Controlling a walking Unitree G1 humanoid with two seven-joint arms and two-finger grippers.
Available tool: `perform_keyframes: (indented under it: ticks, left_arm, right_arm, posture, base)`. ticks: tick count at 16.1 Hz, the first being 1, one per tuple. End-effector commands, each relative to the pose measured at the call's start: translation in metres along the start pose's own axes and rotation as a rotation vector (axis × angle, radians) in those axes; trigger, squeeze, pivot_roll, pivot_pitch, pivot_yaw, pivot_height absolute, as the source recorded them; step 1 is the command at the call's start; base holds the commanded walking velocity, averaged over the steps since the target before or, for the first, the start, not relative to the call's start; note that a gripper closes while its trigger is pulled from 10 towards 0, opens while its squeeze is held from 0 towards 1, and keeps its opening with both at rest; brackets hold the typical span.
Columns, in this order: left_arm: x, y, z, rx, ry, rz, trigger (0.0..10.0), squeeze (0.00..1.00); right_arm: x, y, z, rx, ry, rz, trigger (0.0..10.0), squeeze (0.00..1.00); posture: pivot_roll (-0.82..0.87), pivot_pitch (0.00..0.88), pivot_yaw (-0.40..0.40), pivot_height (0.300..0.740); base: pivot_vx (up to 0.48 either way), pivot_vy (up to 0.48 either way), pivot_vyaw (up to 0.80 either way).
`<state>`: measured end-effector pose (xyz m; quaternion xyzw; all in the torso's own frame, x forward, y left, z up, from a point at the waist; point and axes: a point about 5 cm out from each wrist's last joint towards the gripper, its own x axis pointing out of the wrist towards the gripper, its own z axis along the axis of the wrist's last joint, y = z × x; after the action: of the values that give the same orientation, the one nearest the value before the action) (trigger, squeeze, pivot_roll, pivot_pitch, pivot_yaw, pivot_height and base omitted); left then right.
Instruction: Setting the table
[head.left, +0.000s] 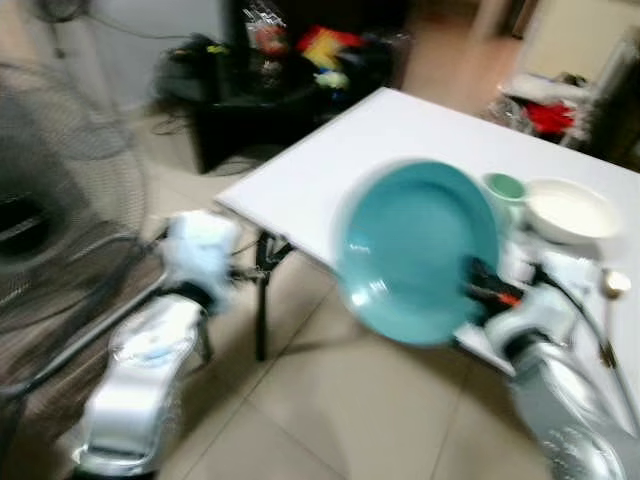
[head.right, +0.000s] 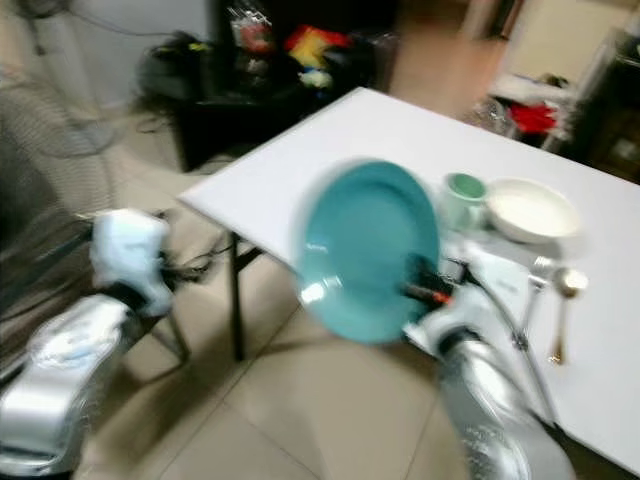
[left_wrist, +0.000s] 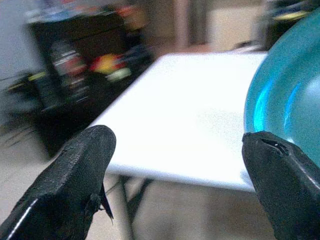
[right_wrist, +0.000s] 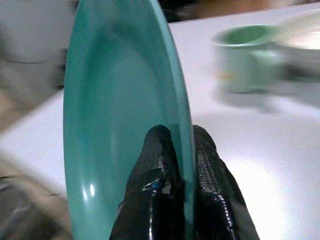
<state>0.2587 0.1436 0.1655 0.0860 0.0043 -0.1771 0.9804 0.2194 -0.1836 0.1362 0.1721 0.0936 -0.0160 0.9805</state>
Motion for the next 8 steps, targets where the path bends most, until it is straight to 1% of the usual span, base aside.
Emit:
perform_keyframes:
  ticks: [1, 4, 6, 8]
  left_arm:
    - [-0.0026, 0.01, -0.0005, 0.017, 0.006, 0.023, 10.0, 0.0]
    - [-0.0009, 0.0093, -0.0003, 0.025, 0.006, -0.002, 10.0, 0.0]
    - [-0.0003, 0.0084, 0.0001, 0.031, 0.004, -0.023, 10.0, 0.0]
    - [-0.0017, 0.0077, 0.0014, 0.022, -0.011, -0.052, 10.0, 0.0]
  right_arm:
    - [-0.0011, 0.0132, 0.0056, 0.018, -0.031, 0.063, 10.0, 0.0]
    - [-0.0023, 0.013, 0.0046, 0.017, -0.025, 0.065, 10.0, 0.0]
    - [-0.0023, 0.0144, 0.005, 0.043, -0.025, 0.077, 10.0, 0.0]
    - [-0.003, 0.0152, 0.0048, 0.064, -0.02, 0.083, 10.0, 0.0]
  posture:
    - [0.06, 0.0, -0.046, 0.74]
    - [0.05, 0.0, -0.037, 0.74]
    - [0.05, 0.0, -0.04, 0.74]
    - [0.05, 0.0, -0.042, 0.74]
  base:
    - [0.281, 0.0, -0.79]
    - [0.284, 0.0, -0.78]
    - [0.272, 0.0, 0.0]
    - [0.0, 0.0, 0.0]
